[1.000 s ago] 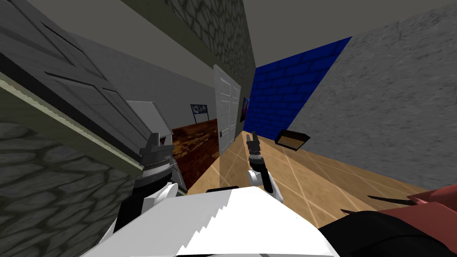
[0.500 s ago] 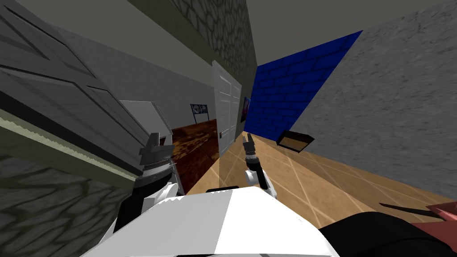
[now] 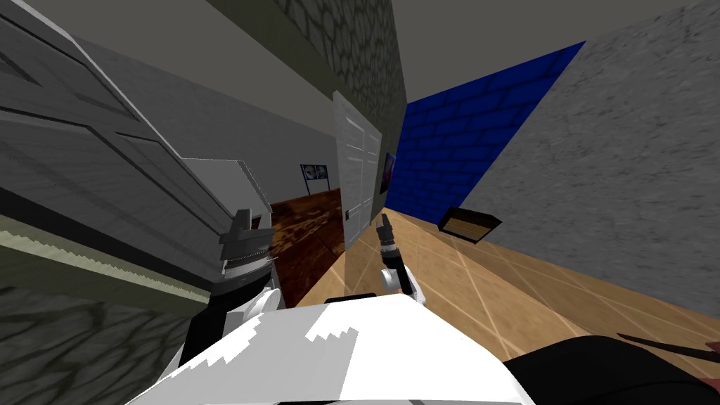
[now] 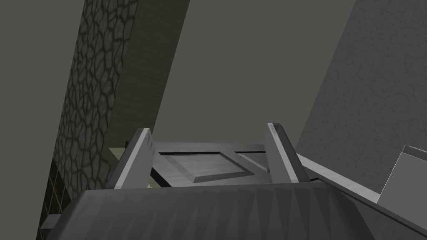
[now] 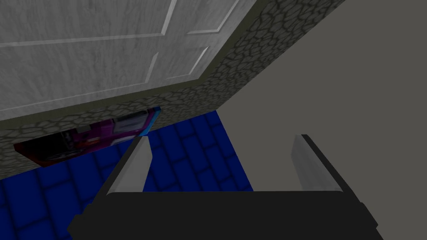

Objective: Push the door open

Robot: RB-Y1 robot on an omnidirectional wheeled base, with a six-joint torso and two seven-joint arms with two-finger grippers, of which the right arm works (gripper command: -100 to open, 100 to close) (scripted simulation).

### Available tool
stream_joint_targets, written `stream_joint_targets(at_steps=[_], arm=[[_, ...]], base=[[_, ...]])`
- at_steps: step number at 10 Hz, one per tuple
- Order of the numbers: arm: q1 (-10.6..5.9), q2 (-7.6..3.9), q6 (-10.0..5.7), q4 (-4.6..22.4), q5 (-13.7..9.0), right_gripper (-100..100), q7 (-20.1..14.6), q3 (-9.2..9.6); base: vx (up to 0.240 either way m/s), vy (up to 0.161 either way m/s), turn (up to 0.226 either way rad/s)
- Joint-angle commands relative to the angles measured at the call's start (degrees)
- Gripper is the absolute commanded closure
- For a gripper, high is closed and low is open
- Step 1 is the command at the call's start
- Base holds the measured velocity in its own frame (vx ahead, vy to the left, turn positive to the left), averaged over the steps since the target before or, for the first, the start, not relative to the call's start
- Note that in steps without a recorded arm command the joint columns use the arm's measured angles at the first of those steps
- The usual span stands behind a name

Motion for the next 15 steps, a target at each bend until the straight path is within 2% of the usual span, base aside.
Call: stream_joint_targets(at_steps=[1, 15], arm=[[-0.62, 0.03, -0.31, 2.04, 0.09, -100, -0.15, 1.31], [-7.85, -0.75, -4.06, 23.31, -0.12, -100, -2.67, 11.17]], base=[[0.093, -0.037, 0.021], [0.098, -0.039, 0.021]])
